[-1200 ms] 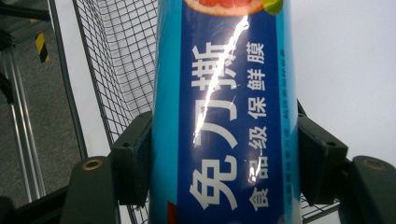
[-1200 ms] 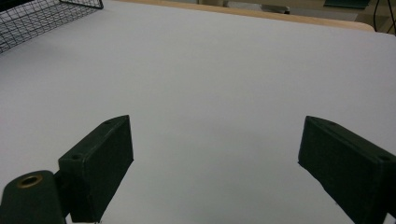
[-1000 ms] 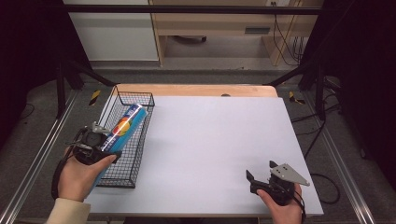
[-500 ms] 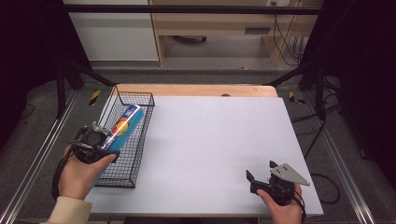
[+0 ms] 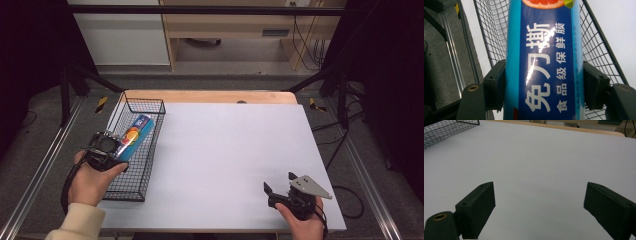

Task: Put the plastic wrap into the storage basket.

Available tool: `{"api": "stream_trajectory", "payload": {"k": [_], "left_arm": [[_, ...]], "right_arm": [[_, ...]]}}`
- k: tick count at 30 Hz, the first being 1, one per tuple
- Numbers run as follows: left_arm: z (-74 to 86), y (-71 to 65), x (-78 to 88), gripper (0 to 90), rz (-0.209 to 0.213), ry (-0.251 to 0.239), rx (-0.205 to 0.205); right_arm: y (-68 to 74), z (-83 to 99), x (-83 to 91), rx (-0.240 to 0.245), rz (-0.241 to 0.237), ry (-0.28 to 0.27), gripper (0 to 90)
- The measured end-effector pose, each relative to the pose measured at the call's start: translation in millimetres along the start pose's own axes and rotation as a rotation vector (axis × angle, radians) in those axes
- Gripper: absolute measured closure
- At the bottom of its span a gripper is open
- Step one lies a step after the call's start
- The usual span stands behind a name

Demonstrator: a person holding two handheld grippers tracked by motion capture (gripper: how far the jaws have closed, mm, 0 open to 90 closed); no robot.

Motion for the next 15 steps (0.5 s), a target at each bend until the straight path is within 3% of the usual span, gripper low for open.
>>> {"api": "stream_trajectory", "payload": {"k": [15], "left_arm": [[-2.8,-2.5,-7.5,32.1,-0.024,0.054,-0.02]], "right_arm": [[0.3,0.3,-0.6,-0.001,-0.004,0.004,10.5]]}}
Point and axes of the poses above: each handheld gripper's, and its own axes: x roughly backward along the jaws, z roughly out of its underside, y roughly to its left, the point moved 1 cm from there along -x, roughly forward along the jaws, and after that the axes turned 7 degrees about -x, right-handed, at the moved point
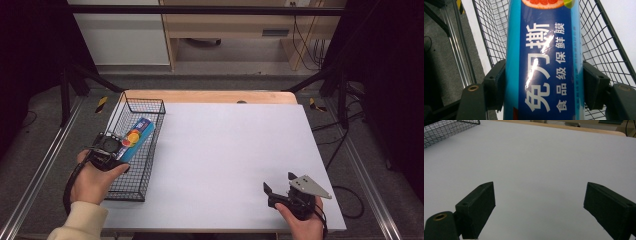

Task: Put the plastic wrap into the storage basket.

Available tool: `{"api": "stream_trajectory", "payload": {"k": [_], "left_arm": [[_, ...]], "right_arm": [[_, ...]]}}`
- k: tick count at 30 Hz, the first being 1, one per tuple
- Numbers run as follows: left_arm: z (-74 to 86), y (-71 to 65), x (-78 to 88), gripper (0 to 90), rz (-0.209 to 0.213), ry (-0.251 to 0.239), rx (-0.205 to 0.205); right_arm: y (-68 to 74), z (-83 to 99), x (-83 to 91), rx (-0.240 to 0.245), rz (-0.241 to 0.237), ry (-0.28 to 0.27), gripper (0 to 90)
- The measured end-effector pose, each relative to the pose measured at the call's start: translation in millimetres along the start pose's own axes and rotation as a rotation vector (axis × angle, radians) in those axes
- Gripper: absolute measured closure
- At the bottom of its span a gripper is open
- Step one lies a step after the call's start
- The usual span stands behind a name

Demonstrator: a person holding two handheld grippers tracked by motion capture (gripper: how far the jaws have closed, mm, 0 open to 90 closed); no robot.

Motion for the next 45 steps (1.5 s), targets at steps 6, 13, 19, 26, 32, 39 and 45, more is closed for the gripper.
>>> {"api": "stream_trajectory", "payload": {"k": [6,13,19,26,32,39,45], "left_arm": [[-1.2,1.4,-2.8,32.1,-0.018,0.024,-0.007],[-3.9,0.3,-7.7,32.1,-0.025,0.054,-0.017],[-6.9,0.4,-11.3,32.1,-0.029,0.07,-0.016],[-7.0,-2.2,-17.3,32.1,-0.024,0.091,-0.017],[-5.7,-1.8,-18.4,32.1,-0.017,0.096,-0.02],[-6.6,-1.0,-19.5,32.1,-0.007,0.111,-0.025],[-10.1,0.5,-22.7,32.0,0.012,0.142,-0.03]], "right_arm": [[0.4,-0.1,-0.1,0.001,-0.002,0.0,10.5],[-0.1,-0.3,0.4,0.001,-0.006,-0.001,10.7],[-0.5,-0.2,0.1,0.001,-0.006,0.0,11.0],[-0.7,-0.4,0.3,0.001,-0.006,0.0,11.0],[-1.4,0.1,0.0,0.0,-0.006,0.006,10.9],[-1.5,-0.3,0.5,-0.003,-0.011,0.005,11.0],[-1.5,0.2,-0.8,0.003,-0.016,0.012,10.9]]}}
Point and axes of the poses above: each handheld gripper's, and its own axes: x roughly backward along the jaws, z roughly out of its underside, y roughly to its left, the point moved 1 cm from there along -x, roughly forward along the jaws, and after that the axes turned 7 degrees about -x, right-handed, at the moved point
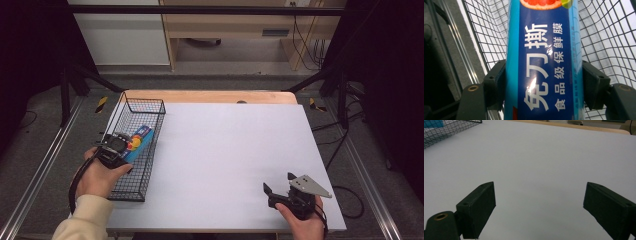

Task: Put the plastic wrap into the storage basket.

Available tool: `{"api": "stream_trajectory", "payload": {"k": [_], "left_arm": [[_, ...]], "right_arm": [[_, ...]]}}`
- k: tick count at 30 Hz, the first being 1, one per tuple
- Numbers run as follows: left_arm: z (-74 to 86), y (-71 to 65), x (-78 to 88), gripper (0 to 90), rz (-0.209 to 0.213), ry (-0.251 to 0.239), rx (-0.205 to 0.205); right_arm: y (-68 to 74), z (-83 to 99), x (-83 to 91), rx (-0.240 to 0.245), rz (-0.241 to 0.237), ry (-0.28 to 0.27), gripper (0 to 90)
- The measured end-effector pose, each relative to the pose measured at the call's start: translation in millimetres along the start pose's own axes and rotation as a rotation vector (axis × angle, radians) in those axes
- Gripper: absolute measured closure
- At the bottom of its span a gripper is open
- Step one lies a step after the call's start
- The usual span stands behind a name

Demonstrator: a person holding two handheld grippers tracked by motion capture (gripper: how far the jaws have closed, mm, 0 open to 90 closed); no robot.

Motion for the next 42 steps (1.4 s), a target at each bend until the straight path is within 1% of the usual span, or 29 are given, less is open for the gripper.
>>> {"api": "stream_trajectory", "payload": {"k": [3,5,6,9,12,17,21,22,24,25,27,28,29,30,32,33,34,35,37,38,39,40,41,42], "left_arm": [[-1.5,-1.2,-1.8,32.0,-0.007,0.017,-0.009],[-3.1,-2.8,-3.3,32.0,-0.02,0.029,-0.019],[-4.1,-3.0,-3.4,32.0,-0.02,0.043,-0.03],[-6.7,-6.2,-5.7,31.9,-0.044,0.064,-0.046],[-7.8,-7.0,-7.0,31.9,-0.048,0.069,-0.048],[-9.7,-9.1,-8.6,31.9,-0.059,0.093,-0.065],[-11.1,-9.7,-8.8,31.6,-0.072,0.091,-0.077],[-11.1,-9.6,-7.7,31.4,-0.072,0.082,-0.078],[-10.8,-8.3,-2.0,27.9,-0.06,0.028,-0.055],[-10.4,-7.4,2.0,24.1,-0.059,-0.001,-0.04],[-9.2,-7.3,11.0,17.0,-0.064,-0.069,-0.024],[-8.7,-8.6,16.1,15.2,-0.074,-0.098,-0.02],[-8.5,-10.9,21.6,13.5,-0.085,-0.134,-0.024],[-8.7,-14.1,27.1,12.8,-0.087,-0.177,-0.029],[-11.2,-21.8,35.7,12.8,-0.052,-0.24,-0.031],[-14.8,-28.6,41.7,12.8,-0.015,-0.3,-0.033],[-17.7,-34.7,46.0,12.7,0.006,-0.342,-0.039],[-19.9,-39.5,49.2,12.3,0.012,-0.364,-0.053],[-26.4,-54.4,55.6,11.0,0.018,-0.415,-0.101],[-28.8,-59.2,56.6,10.9,0.031,-0.436,-0.113],[-33.0,-67.3,57.2,11.1,0.064,-0.481,-0.118],[-36.3,-73.6,56.8,11.5,0.084,-0.506,-0.125],[-38.6,-78.7,56.1,11.9,0.09,-0.52,-0.134],[-41.5,-85.3,54.9,11.8,0.092,-0.538,-0.153]], "right_arm": [[0.2,-0.1,0.0,0.0,0.001,-0.001,10.9],[-0.2,-0.2,-0.1,0.001,0.002,-0.002,10.9],[-0.3,-0.2,-0.1,0.001,0.002,-0.001,10.9],[-0.3,-0.2,0.1,0.001,0.002,-0.002,11.0],[-0.2,-0.3,0.2,0.002,0.003,-0.001,11.0],[-0.3,-0.3,-0.3,0.004,0.002,0.001,11.0],[-0.4,-0.4,0.9,0.002,0.002,-0.001,11.0],[-0.8,-0.4,1.0,0.004,0.003,-0.002,10.9],[-1.2,-0.4,0.9,0.004,0.005,-0.002,10.9],[-1.3,-0.3,0.9,0.004,0.005,0.0,10.8],[-1.1,-0.2,0.7,0.001,0.005,0.002,10.6],[-1.4,-0.5,0.6,0.004,0.008,0.001,10.3],[-1.5,-0.7,0.6,0.004,0.008,0.0,10.1],[-1.9,-0.9,0.8,0.004,0.01,-0.001,9.9],[-3.1,-1.2,0.9,0.005,0.01,0.003,8.8],[-3.6,-1.4,1.0,0.006,0.01,0.004,8.5],[-4.4,-2.1,0.9,0.012,0.01,0.007,8.2],[-5.3,-2.2,0.7,0.017,0.016,0.006,8.0],[-7.3,-1.7,-0.2,0.01,0.022,0.016,6.5],[-9.4,-1.4,-0.5,0.007,0.02,0.031,6.2],[-10.7,-1.2,-0.7,0.004,0.024,0.034,6.0],[-13.8,-1.3,-1.0,0.003,0.03,0.034,5.5],[-15.6,-1.7,-0.9,-0.006,0.029,0.037,5.1],[-17.2,-1.9,-1.1,-0.009,0.029,0.036,4.8]]}}
Point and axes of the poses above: each handheld gripper's, and its own axes: x roughly backward along the jaws, z roughly out of its underside, y roughly to its left, the point moved 1 cm from there along -x, roughly forward along the jaws, and after that the axes turned 7 degrees about -x, right-handed, at the moved point
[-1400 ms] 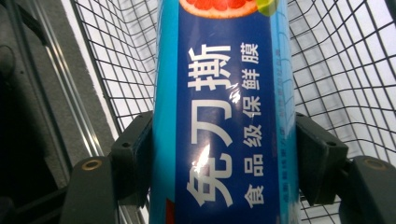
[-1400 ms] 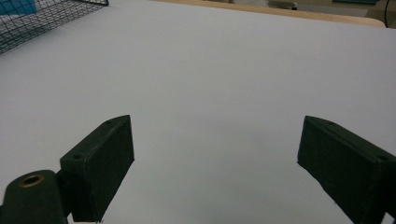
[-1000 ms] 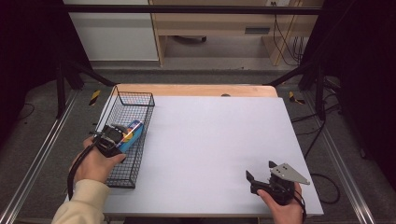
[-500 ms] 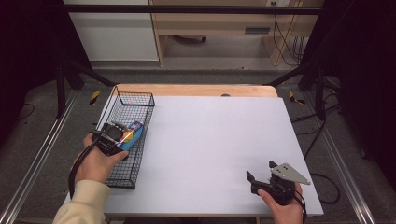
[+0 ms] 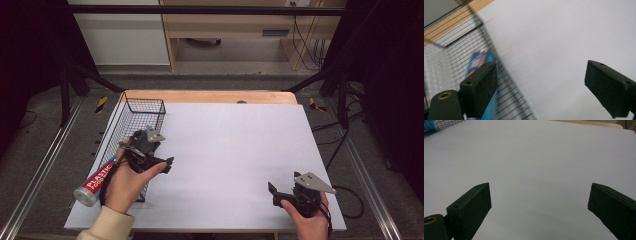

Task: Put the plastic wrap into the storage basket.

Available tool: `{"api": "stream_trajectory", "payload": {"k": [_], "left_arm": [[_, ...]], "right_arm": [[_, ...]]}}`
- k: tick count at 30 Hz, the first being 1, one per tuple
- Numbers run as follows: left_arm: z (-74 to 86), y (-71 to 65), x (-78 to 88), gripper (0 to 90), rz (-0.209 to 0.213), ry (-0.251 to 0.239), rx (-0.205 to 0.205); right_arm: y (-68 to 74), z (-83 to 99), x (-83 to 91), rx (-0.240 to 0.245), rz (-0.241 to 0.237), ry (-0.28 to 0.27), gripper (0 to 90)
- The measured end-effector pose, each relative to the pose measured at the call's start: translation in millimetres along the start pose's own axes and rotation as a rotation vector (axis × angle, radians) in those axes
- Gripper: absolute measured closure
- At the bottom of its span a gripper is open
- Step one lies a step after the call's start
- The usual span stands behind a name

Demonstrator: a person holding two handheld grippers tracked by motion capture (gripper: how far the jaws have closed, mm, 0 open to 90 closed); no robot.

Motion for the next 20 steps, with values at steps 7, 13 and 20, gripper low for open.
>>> {"api": "stream_trajectory", "payload": {"k": [7,13,20], "left_arm": [[-3.5,-36.2,-26.6,9.3,0.096,-0.115,-0.063],[24.7,-55.4,-52.6,6.3,0.151,-0.264,-0.043],[51.3,-62.5,-54.0,6.4,0.173,-0.275,-0.088]], "right_arm": [[-7.0,1.4,1.0,0.007,0.007,-0.001,4.2],[-8.1,2.0,0.2,-0.01,0.014,0.006,4.5],[-7.6,2.6,-2.4,-0.006,0.054,0.009,5.7]]}}
Point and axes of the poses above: each handheld gripper's, and its own axes: x roughly backward along the jaws, z roughly out of its underside, y roughly to its left, the point moved 1 cm from there along -x, roughly forward along the jaws, and after that the axes turned 7 degrees about -x, right-handed, at the moved point
